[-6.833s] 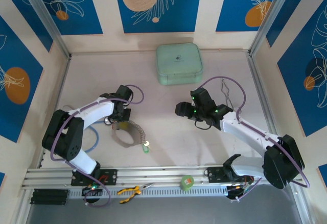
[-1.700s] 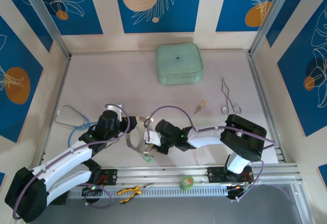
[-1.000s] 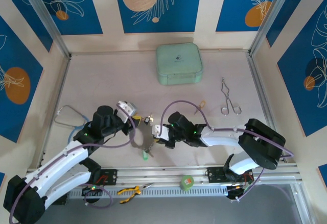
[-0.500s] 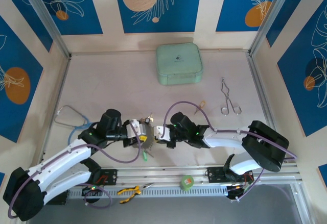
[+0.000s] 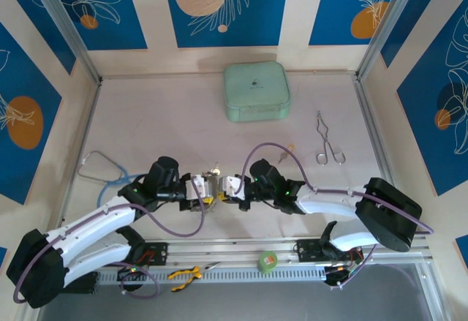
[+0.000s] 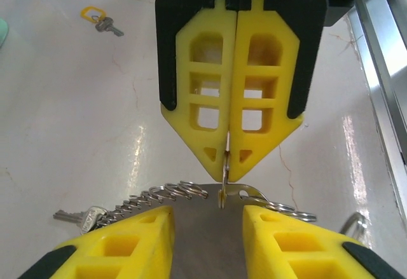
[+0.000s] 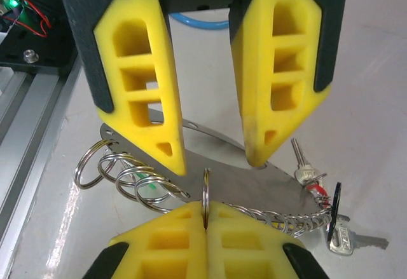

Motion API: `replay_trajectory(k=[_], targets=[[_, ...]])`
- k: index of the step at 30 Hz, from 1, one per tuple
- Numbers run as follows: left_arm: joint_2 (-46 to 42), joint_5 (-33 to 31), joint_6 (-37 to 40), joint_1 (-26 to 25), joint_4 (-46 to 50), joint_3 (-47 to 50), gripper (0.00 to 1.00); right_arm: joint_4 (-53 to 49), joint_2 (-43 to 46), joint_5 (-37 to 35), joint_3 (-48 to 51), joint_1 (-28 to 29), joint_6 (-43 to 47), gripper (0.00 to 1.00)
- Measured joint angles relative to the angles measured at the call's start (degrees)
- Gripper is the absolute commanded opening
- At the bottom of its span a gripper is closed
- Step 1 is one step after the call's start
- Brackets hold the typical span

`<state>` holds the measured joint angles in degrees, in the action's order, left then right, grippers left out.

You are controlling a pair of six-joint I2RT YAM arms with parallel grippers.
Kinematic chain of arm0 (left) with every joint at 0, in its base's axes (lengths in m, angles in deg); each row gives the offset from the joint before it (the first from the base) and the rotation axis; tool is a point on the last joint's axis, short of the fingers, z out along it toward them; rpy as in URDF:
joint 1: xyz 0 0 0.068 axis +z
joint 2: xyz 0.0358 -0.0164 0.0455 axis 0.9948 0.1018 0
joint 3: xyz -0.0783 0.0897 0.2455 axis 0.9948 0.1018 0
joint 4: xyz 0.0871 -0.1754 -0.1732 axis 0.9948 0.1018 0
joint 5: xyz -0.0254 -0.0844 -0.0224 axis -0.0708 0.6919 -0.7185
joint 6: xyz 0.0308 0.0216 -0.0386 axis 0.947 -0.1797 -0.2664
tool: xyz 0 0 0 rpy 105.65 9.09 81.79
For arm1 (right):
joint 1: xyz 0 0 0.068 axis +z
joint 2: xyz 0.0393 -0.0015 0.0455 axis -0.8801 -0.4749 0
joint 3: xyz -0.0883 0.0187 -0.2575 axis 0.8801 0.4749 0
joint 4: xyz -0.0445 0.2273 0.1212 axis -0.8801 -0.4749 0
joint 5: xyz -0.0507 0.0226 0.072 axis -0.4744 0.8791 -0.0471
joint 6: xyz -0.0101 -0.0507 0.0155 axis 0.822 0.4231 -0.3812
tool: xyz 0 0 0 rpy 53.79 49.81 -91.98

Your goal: Put the keys on the keyring

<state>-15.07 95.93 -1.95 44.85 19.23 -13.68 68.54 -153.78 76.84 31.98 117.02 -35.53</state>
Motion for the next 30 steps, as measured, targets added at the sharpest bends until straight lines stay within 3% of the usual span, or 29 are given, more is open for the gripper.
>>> replay_trajectory(k=[11, 18, 19, 22, 23, 30], targets=[[0.2, 0.1, -0.1, -0.3, -2.8, 0.4, 0.25, 1.5, 0.6, 0.2, 0.0, 0.2, -0.7, 0.00], [-0.4, 0.5, -0.5, -0.3, -3.1, 1.0, 0.00, 2.5, -0.1, -0.8, -0.2, 0.2, -0.7, 0.00], [-0.7, 0.5, -0.3, -0.3, -3.1, 1.1, 0.00, 2.6, -0.2, -0.9, -0.2, 0.3, -0.7, 0.04], [-1.7, 0.4, -0.2, -0.3, -3.2, 1.6, 0.00, 2.8, -0.2, -1.8, -0.2, 0.5, -0.4, 0.29], [-2.1, 0.3, -0.2, -0.3, -3.2, 1.7, 0.00, 2.9, 0.0, -2.3, -0.2, 0.5, -0.1, 0.32], [-6.4, -5.8, 3.7, -2.4, -6.3, 3.8, 0.00, -2.3, 4.7, -7.4, 1.1, -1.0, 3.1, 0.32]])
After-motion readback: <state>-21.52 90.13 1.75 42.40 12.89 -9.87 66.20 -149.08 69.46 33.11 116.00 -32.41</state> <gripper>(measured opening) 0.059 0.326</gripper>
